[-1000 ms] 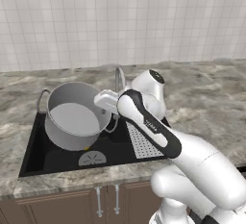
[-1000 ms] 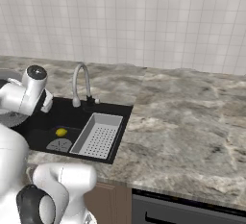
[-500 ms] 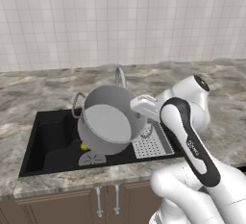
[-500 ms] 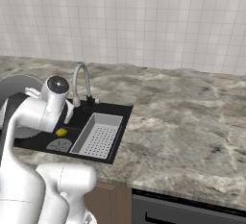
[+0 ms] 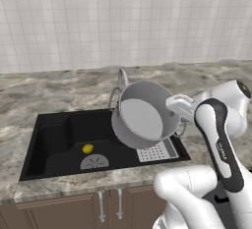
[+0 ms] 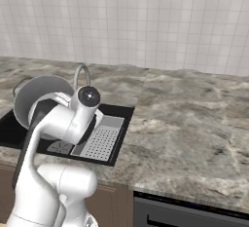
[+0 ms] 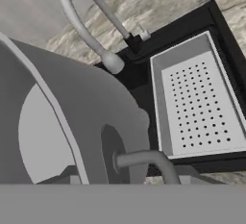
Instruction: Dump the lemon from the pot into the sink. Then turn on the water and wash the lemon. Then turn off the water and put the lemon back in the pot.
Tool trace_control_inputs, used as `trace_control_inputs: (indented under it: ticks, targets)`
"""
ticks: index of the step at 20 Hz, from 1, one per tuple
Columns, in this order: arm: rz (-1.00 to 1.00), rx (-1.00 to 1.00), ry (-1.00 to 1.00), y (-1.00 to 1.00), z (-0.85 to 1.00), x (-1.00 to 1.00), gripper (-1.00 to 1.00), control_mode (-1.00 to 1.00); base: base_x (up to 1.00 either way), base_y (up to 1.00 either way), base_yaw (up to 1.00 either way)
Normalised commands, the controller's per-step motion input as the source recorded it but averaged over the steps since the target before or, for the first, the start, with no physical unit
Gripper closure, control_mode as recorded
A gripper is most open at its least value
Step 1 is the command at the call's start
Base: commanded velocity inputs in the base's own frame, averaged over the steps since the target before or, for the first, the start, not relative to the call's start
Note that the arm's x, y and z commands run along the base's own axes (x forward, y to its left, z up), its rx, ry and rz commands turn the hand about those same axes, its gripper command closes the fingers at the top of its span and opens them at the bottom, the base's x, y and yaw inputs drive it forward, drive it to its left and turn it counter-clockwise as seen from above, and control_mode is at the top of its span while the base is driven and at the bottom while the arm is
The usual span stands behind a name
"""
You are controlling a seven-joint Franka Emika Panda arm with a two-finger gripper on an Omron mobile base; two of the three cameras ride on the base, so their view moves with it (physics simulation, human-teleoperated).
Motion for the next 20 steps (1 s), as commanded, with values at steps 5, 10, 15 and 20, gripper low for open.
trace_control_inputs:
  ticks: [5,10,15,20]
  targets:
    - [-0.09,0.00,0.00,-0.95,0.04,0.11,1.00,-1.00,0.00,0.00,0.00]
    - [-0.08,0.00,0.00,-1.00,0.00,0.04,1.00,-1.00,0.00,0.00,0.00]
    - [-0.10,0.00,0.04,-0.97,0.00,0.32,1.00,-1.00,0.00,0.00,0.00]
    - [-0.17,0.00,0.10,-0.75,-0.01,0.76,1.00,-1.00,0.00,0.00,0.00]
